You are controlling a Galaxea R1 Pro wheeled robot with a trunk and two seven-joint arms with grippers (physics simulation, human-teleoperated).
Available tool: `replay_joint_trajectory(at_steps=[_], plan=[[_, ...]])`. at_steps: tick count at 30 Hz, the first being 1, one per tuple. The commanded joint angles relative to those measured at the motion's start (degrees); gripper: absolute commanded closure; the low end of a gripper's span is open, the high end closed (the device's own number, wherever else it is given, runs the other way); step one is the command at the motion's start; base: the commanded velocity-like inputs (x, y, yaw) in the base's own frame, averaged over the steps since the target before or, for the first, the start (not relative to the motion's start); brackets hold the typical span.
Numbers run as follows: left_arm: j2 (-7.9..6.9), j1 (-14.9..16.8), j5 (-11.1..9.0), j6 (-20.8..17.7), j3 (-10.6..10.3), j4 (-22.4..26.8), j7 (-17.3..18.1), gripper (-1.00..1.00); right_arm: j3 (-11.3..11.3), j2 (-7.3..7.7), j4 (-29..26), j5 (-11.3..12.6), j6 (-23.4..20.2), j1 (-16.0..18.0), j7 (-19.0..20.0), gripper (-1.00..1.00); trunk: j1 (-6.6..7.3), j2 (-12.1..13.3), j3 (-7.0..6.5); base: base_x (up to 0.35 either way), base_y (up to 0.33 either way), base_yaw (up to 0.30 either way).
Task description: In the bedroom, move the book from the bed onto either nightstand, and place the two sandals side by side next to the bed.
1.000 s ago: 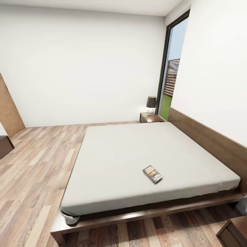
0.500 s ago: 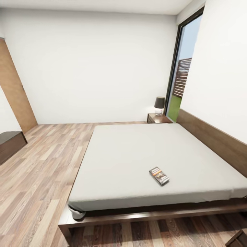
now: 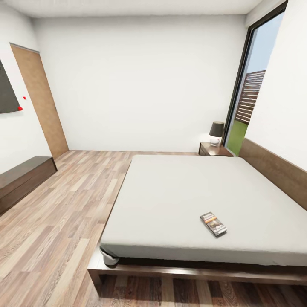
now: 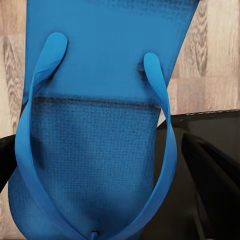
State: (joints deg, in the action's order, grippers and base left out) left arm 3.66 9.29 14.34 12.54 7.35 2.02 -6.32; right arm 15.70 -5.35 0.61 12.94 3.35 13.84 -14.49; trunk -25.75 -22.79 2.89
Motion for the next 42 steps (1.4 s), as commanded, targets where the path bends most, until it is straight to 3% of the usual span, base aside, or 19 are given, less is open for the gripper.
replay_joint_trajectory(at_steps=[1, 42], plan=[[0.02, 0.1, 0.6, 0.2, 0.5, -0.1, -0.2, 1.0, 0.5, -0.02, 0.1, 0.6, 0.3, 0.0, -0.1, 1.0, -0.03, -0.1, 0.13, 0.0, 0.0, 0.119], [0.18, 0.9, 0.5, -1.2, 0.7, 0.7, -0.2, 1.0, 0.0, 0.54, -1.1, 0.7, 0.6, 0.0, -0.1, 1.0, -0.03, -0.1, 0.13, 0.0, 0.0, 0.008]])
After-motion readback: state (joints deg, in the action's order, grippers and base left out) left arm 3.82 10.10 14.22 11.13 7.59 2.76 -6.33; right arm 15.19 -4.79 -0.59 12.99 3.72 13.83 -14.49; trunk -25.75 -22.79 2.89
